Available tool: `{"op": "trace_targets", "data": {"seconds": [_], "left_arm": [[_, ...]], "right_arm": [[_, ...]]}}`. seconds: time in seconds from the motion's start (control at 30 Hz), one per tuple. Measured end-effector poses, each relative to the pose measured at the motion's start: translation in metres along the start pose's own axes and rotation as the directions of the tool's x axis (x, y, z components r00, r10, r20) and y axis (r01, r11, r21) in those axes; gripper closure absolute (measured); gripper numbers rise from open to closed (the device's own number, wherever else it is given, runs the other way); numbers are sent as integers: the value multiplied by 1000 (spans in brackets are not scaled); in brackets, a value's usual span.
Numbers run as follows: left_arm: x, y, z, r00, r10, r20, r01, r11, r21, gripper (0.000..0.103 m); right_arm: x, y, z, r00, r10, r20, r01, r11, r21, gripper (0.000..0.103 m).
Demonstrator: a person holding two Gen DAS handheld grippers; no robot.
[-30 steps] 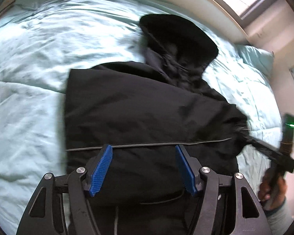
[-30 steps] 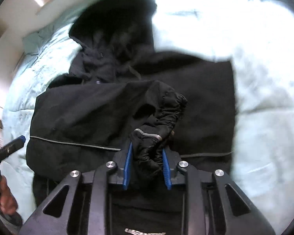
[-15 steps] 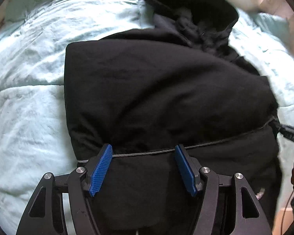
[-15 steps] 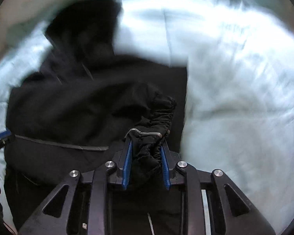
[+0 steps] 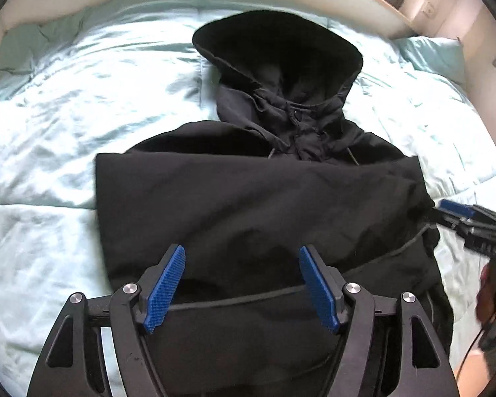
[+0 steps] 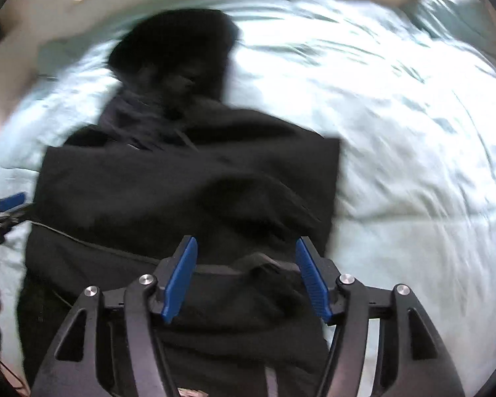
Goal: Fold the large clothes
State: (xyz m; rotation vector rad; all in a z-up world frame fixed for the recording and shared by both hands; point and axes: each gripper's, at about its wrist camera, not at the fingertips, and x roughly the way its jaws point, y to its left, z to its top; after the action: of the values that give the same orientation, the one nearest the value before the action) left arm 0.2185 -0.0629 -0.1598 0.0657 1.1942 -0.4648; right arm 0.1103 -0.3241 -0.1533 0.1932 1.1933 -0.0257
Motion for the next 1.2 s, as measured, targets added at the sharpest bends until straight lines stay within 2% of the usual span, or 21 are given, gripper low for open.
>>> {"op": "trace_targets", "data": {"seconds": [0.1, 0.17, 0.23, 0.3, 0.4, 0.53, 0.6, 0.67, 0.77, 0.83, 0.9, 0.97, 1.07, 1.2], "left_arm": [[33, 1, 7, 998, 44, -39, -45, 998, -35, 30], [55, 11, 4, 996, 77, -39, -80, 994, -72, 30], [73, 23, 0, 995, 83, -50, -88, 990, -110, 30], [76, 21, 3, 993, 100, -57, -105, 989, -100, 30], [66, 14, 4, 992, 110, -68, -114, 992, -61, 30], [23, 18, -5, 999, 19, -34, -21, 997, -76, 29], [-5, 21, -16, 999, -33, 4, 34, 996, -78, 29], [-20, 25, -30, 999, -54, 10, 54, 996, -71, 29], [-10, 39, -50, 998, -26, -51, 21, 996, -86, 29], [6, 51, -67, 994, -46, -100, 30, 988, -152, 30], [19, 66, -79, 994, -86, -66, 69, 972, -226, 30], [29, 71, -80, 992, -101, -75, 76, 958, -275, 29], [26, 58, -69, 994, -45, -104, 21, 974, -224, 29], [15, 51, -63, 994, -30, -108, 12, 986, -166, 29]], "right_arm": [[25, 30, 14, 997, 76, -10, -76, 997, -32, 38], [59, 51, 16, 998, 38, -57, -42, 997, -70, 38], [95, 57, 15, 989, -26, -143, 14, 996, -90, 38], [113, 48, 8, 990, 7, -142, -15, 998, -58, 38], [105, 38, 7, 988, 30, -148, -34, 999, -24, 38], [67, 21, 1, 991, 36, -129, -35, 999, 12, 38], [33, 9, -12, 995, 44, -85, -42, 999, 24, 38], [12, -1, -26, 998, 21, -67, -19, 1000, 20, 37], [8, -10, -36, 996, -3, -93, 5, 1000, 20, 37], [21, -13, -48, 990, -42, -135, 43, 999, 5, 37], [37, -18, -61, 982, -37, -183, 40, 999, 13, 37], [44, -16, -68, 980, -56, -191, 57, 998, -4, 37], [45, -7, -67, 976, -97, -197, 93, 995, -28, 35], [39, -6, -64, 978, -67, -197, 62, 998, -30, 34]]}}
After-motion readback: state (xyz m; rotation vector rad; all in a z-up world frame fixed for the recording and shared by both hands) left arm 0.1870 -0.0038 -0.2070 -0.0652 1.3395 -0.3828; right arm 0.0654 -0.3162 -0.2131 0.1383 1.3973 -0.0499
